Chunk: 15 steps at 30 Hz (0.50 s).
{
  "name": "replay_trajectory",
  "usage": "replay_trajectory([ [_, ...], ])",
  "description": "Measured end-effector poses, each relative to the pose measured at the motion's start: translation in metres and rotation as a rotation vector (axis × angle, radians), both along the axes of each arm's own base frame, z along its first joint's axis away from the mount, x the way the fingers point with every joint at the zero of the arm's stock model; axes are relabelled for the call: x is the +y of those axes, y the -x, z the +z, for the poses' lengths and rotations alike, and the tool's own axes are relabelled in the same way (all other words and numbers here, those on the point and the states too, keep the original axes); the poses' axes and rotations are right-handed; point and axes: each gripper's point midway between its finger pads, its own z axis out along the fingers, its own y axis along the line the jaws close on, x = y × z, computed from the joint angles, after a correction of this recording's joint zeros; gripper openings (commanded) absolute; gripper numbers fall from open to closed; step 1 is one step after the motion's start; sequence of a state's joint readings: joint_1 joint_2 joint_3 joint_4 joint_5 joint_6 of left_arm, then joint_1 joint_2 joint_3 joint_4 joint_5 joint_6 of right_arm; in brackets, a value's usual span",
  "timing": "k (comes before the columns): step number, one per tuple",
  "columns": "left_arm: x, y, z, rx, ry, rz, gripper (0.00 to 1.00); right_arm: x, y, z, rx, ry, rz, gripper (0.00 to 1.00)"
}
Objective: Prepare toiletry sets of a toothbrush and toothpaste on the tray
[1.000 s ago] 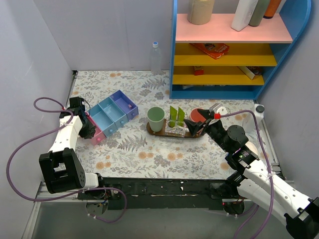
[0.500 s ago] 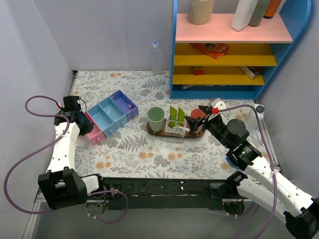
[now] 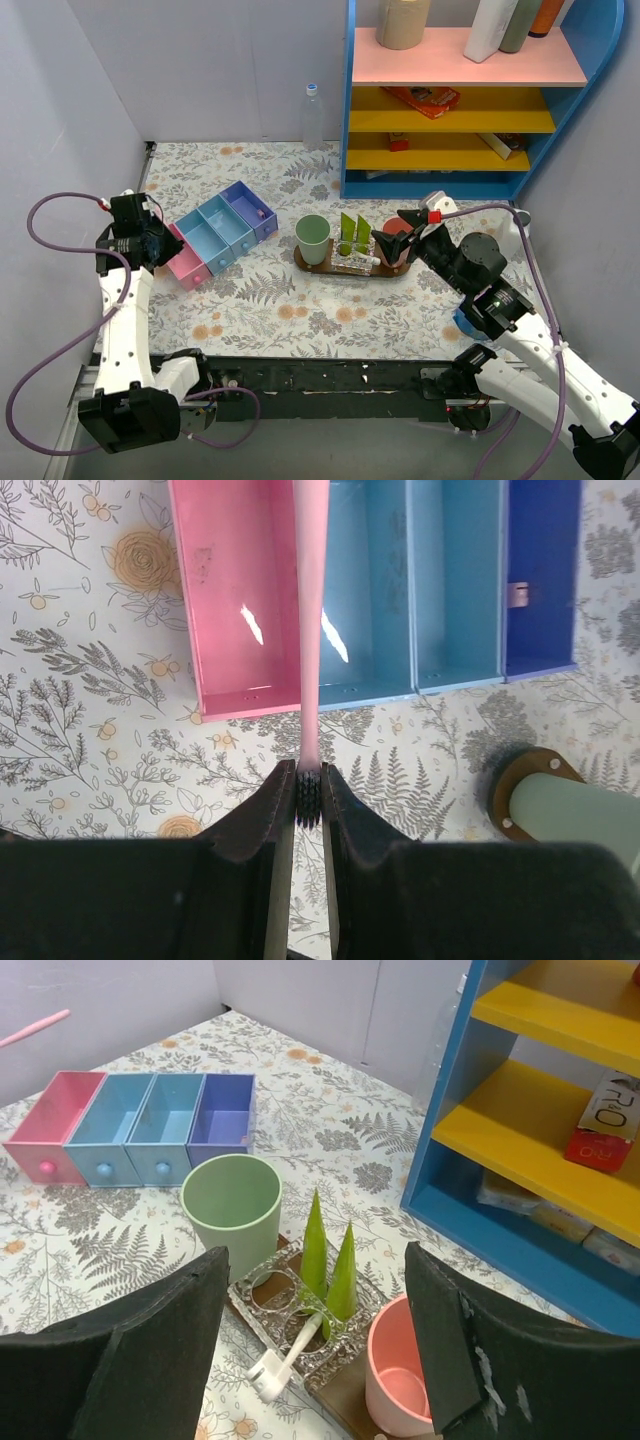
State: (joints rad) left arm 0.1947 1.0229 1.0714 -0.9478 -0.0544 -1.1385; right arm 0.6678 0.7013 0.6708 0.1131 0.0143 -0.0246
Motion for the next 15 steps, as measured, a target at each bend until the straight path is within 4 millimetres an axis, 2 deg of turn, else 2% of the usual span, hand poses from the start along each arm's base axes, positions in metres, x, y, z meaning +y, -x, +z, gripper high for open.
replay_trajectory([
  [5, -0.006, 0.000, 0.028, -0.092, 0.022, 0.000, 0.00, 0.008, 0.003, 0.011, -0.002, -0.009, 0.045, 0.74],
  [8, -0.013, 0.002, 0.036, -0.130, 0.057, -0.005, 0.00, 0.014, 0.006, 0.015, 0.007, -0.025, 0.076, 0.73],
  [10, -0.019, 0.003, 0.042, -0.153, 0.086, -0.009, 0.00, 0.017, 0.007, 0.015, 0.015, -0.031, 0.095, 0.69],
  [15, -0.030, -0.003, 0.067, -0.220, 0.144, -0.021, 0.00, 0.026, 0.009, 0.009, 0.045, -0.027, 0.133, 0.66],
])
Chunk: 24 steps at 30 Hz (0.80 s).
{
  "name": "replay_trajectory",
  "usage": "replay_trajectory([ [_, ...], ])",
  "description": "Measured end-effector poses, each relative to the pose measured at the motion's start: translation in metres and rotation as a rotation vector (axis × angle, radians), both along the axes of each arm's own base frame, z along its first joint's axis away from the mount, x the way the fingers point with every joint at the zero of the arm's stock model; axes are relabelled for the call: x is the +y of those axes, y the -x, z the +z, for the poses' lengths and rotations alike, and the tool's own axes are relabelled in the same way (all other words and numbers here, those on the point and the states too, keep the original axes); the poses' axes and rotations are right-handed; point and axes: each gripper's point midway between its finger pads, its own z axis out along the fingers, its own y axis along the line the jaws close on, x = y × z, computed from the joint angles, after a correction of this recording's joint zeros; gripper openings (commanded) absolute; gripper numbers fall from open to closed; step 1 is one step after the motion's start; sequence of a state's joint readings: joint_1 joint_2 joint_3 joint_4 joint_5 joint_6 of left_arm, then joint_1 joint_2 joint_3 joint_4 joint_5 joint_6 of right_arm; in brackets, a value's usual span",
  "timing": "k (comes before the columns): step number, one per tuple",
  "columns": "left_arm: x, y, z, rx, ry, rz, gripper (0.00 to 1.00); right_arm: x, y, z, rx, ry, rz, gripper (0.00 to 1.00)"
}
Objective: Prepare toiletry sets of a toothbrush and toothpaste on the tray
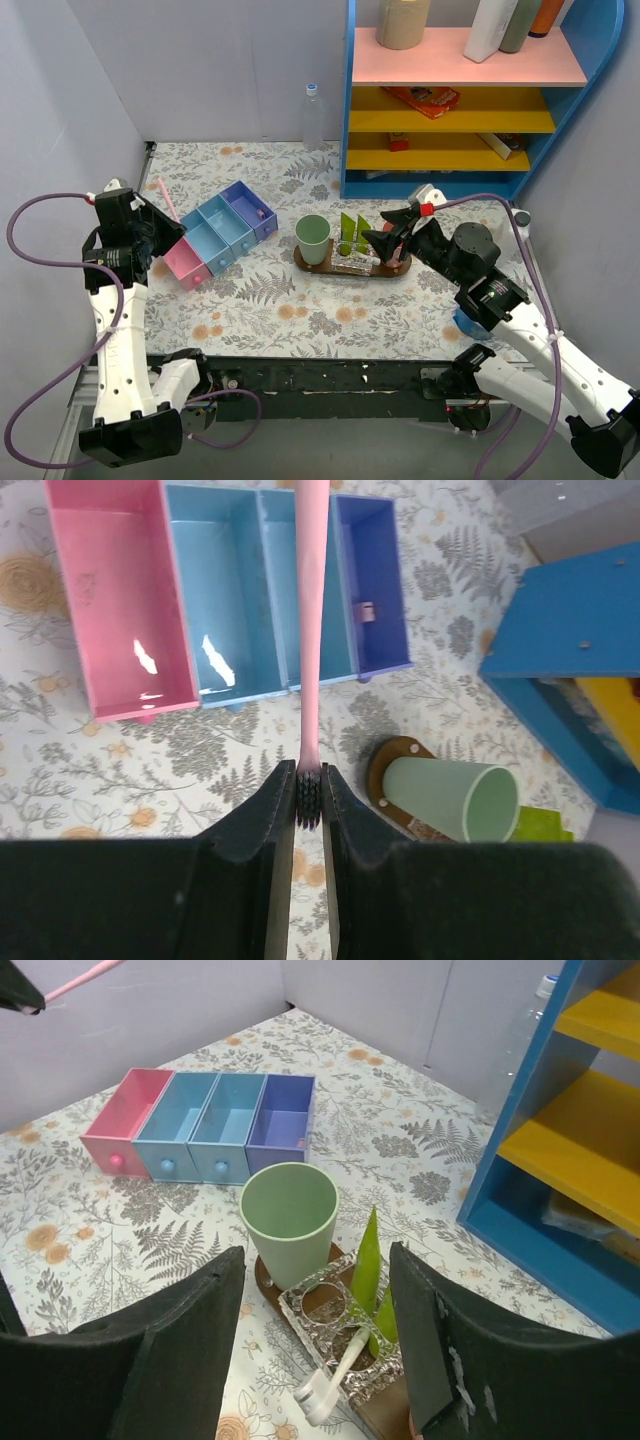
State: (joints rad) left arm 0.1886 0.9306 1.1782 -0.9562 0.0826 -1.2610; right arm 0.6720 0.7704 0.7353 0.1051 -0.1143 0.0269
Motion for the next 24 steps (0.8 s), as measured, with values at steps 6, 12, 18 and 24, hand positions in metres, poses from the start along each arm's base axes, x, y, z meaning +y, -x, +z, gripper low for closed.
replay_trajectory([
  [6, -0.027, -0.004, 0.025, -0.070, 0.083, -0.066, 0.00, 0.020, 0.007, -0.001, 0.004, 0.021, 0.062, 0.66],
  [12, -0.056, 0.000, 0.043, -0.103, 0.163, -0.141, 0.00, 0.052, 0.019, 0.006, -0.039, 0.057, 0.151, 0.66],
  [18, -0.085, 0.016, 0.040, -0.050, 0.240, -0.225, 0.00, 0.084, 0.039, 0.013, -0.134, 0.106, 0.238, 0.67],
  [24, -0.112, 0.037, 0.044, 0.022, 0.308, -0.324, 0.00, 0.114, 0.066, 0.018, -0.284, 0.154, 0.337, 0.68],
])
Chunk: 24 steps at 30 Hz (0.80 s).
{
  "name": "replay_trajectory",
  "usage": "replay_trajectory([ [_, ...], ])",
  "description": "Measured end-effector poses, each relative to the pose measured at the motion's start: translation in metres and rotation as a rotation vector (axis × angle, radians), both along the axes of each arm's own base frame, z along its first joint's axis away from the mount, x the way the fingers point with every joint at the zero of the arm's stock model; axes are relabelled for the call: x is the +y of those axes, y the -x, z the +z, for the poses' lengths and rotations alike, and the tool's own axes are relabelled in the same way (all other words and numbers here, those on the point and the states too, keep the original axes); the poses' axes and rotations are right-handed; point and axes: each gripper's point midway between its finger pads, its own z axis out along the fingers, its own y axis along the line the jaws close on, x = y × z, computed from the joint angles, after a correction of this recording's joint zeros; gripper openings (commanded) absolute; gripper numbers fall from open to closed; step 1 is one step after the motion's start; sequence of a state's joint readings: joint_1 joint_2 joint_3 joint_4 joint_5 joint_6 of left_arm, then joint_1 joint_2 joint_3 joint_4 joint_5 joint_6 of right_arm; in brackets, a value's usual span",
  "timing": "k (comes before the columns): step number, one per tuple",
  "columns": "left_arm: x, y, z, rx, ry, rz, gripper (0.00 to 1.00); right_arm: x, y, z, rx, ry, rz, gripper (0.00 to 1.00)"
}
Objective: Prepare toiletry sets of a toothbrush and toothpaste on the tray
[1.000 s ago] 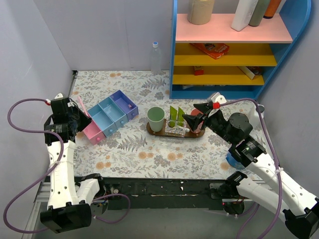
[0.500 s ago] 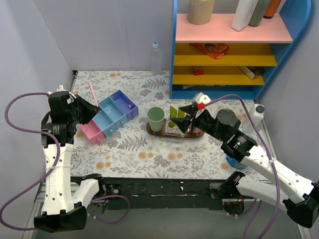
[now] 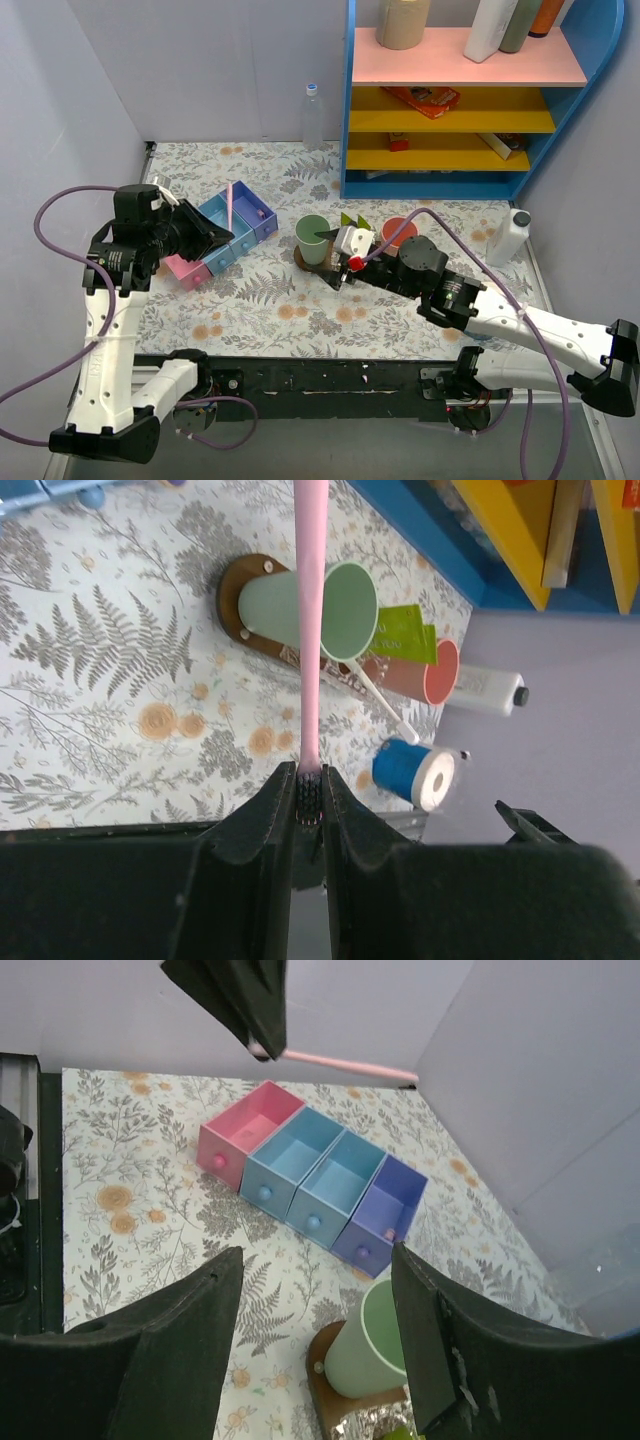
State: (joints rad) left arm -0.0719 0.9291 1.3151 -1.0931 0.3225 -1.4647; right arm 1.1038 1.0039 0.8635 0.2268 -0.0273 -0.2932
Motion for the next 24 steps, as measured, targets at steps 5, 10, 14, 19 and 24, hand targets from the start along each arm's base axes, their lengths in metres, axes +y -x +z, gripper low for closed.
replay_trajectory([
  [5, -0.013, 0.010, 0.004, 0.085, 0.034, -0.080, 0.00, 0.012, 0.017, 0.012, -0.116, -0.020, 0.055, 0.68],
  [10, -0.021, 0.017, 0.006, 0.154, 0.055, -0.146, 0.00, 0.021, 0.026, 0.016, -0.194, -0.035, 0.058, 0.67],
  [14, -0.028, 0.025, 0.006, 0.185, 0.086, -0.198, 0.00, 0.035, 0.029, 0.008, -0.226, -0.020, 0.068, 0.64],
  [19, -0.036, 0.034, 0.006, 0.210, 0.124, -0.249, 0.00, 0.057, 0.028, -0.016, -0.231, 0.041, 0.092, 0.61],
  [24, -0.039, 0.037, 0.008, 0.209, 0.135, -0.278, 0.00, 0.073, 0.024, -0.024, -0.240, 0.065, 0.104, 0.61],
])
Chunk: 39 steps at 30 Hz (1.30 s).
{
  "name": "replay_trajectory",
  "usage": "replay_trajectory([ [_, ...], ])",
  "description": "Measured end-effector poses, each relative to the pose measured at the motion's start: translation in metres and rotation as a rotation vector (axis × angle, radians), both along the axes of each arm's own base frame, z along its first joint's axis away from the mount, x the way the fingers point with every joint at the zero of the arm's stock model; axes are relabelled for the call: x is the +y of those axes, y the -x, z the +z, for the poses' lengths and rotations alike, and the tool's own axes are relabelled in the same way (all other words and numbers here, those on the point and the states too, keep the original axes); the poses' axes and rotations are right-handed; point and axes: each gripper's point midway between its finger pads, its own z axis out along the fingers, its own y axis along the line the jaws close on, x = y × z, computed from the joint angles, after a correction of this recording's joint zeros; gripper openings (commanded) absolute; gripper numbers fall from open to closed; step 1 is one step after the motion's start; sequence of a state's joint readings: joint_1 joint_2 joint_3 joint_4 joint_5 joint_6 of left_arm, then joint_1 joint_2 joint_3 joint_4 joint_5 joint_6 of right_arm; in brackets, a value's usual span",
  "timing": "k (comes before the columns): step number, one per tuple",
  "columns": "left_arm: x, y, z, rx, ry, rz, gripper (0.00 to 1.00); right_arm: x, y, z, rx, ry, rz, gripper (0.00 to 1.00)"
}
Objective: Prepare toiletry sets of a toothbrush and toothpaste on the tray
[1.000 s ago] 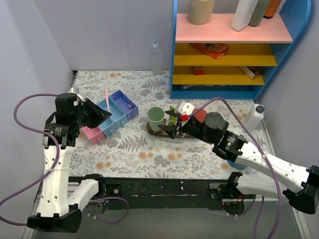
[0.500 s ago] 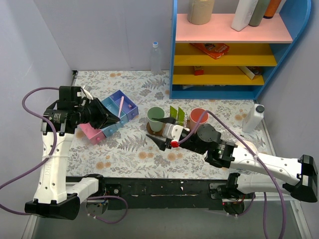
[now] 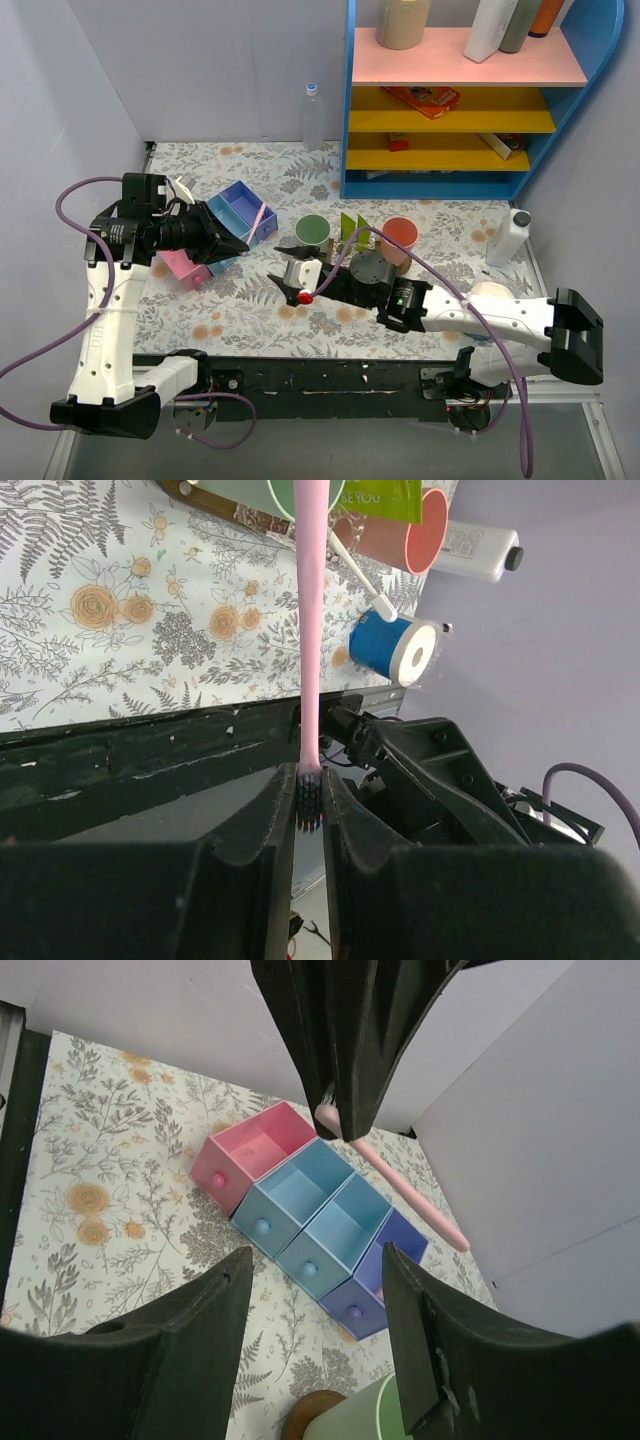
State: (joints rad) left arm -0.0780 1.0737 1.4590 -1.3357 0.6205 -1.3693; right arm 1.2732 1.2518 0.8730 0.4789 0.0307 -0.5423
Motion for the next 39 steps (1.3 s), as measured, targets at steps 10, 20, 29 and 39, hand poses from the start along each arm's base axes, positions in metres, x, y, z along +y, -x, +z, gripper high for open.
replay_trajectory([
  [10, -0.003, 0.005, -0.006, 0.020, 0.013, -0.028, 0.00, 0.040, -0.013, 0.013, -0.063, 0.008, 0.013, 0.55],
  [20, -0.004, 0.006, -0.004, 0.015, 0.023, -0.043, 0.00, 0.051, -0.025, 0.002, -0.081, 0.049, 0.015, 0.44],
  [29, -0.004, 0.006, -0.004, 0.014, 0.022, -0.045, 0.00, 0.054, -0.037, 0.002, -0.133, 0.069, -0.002, 0.34],
  [39, 0.002, 0.000, -0.010, 0.014, -0.018, -0.018, 0.00, 0.061, -0.041, -0.011, -0.169, 0.119, 0.000, 0.01],
])
